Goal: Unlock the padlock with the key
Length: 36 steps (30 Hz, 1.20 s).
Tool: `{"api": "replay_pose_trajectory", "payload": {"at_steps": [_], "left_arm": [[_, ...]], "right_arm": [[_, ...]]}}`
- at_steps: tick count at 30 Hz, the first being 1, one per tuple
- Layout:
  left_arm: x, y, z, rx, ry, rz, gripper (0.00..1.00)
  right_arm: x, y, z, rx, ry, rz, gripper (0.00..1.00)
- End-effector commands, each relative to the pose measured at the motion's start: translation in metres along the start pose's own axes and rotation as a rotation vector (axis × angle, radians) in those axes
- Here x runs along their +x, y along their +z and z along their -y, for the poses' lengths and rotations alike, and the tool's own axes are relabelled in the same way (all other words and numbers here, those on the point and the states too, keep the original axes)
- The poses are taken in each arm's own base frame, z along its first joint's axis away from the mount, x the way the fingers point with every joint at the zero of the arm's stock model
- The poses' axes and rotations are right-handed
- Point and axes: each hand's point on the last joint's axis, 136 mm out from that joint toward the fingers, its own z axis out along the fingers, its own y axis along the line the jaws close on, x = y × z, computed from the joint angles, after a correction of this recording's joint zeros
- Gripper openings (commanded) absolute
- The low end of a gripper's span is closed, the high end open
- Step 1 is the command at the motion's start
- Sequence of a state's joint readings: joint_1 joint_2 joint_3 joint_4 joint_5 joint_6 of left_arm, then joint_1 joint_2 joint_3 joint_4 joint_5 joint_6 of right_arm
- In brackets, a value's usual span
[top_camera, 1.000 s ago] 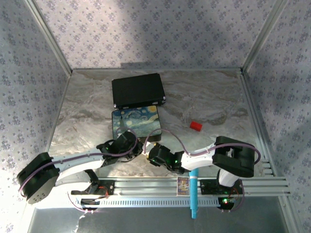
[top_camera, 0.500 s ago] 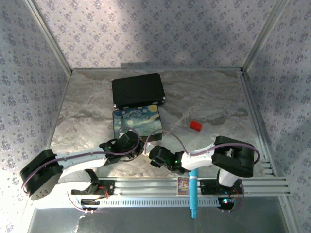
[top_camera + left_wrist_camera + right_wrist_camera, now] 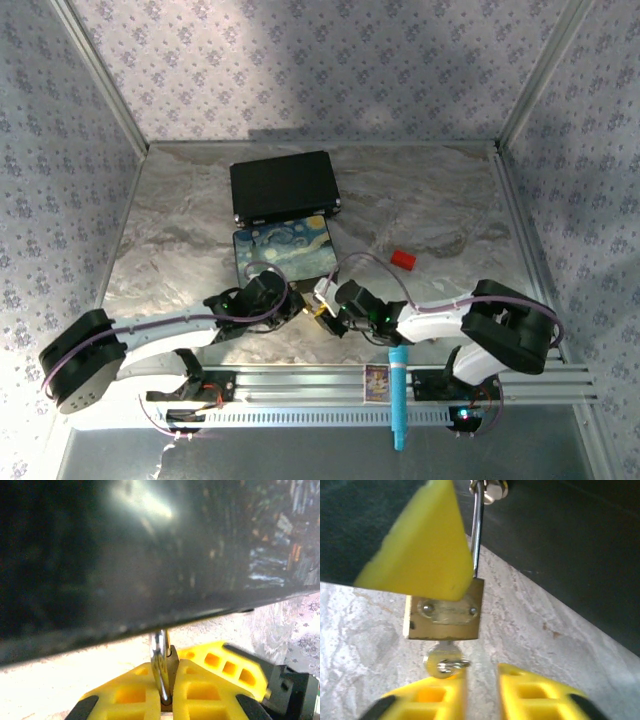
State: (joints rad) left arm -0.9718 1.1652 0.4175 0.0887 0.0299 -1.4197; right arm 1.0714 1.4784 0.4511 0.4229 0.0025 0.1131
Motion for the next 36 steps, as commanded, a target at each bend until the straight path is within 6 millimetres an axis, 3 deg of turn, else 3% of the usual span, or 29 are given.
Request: {"api": "replay_pose_trajectory", "payload": {"at_steps": [1,4,12,15,18,22,28,31,34,36], "left_arm": [[0.021,-0.004,0.006,0.032,0.019,-0.094,0.0],[0.021,-0.004,0.01,0.047,0.013,-0.098,0.0],[0.023,-0.004,0.008,0.041,0.001,-0.104,0.0],[0.023,-0.004,0.006,0.038,-0.002,-0.103,0.0],[0.022,-0.004,0.007,0.039,-0.014,-0.096,0.0],[0.02,-0.005,0.008,0.038,-0.015,-0.085,0.0],[0.02,-0.005,0.009,0.039,-0.025,-0.083,0.0],[0.02,-0.007,0.009,0.045,-0.025,-0.084,0.0],[0.019,-0.009,0.009,0.043,-0.02,-0.079,0.0],[0.016,-0.01,0.007,0.032,-0.021,-0.066,0.0]], "right_arm": [[-0.03,-0.005,0.004,0.059,-0.002,0.089,0.36],[-0.031,0.0,0.0,0.114,-0.071,0.07,0.39],[-0.056,0.004,0.0,0.352,-0.149,0.132,0.39],[-0.058,0.006,-0.001,0.367,-0.153,0.134,0.39],[-0.058,0.007,-0.007,0.339,-0.149,0.158,0.49],[-0.058,0.005,-0.012,0.31,-0.135,0.191,0.54],[-0.061,0.005,-0.014,0.275,-0.079,0.232,0.45],[-0.064,0.002,-0.017,0.209,-0.035,0.261,0.21],[-0.061,0.002,-0.02,0.152,-0.029,0.236,0.19],[-0.055,0.002,-0.016,0.15,-0.028,0.204,0.23]]}}
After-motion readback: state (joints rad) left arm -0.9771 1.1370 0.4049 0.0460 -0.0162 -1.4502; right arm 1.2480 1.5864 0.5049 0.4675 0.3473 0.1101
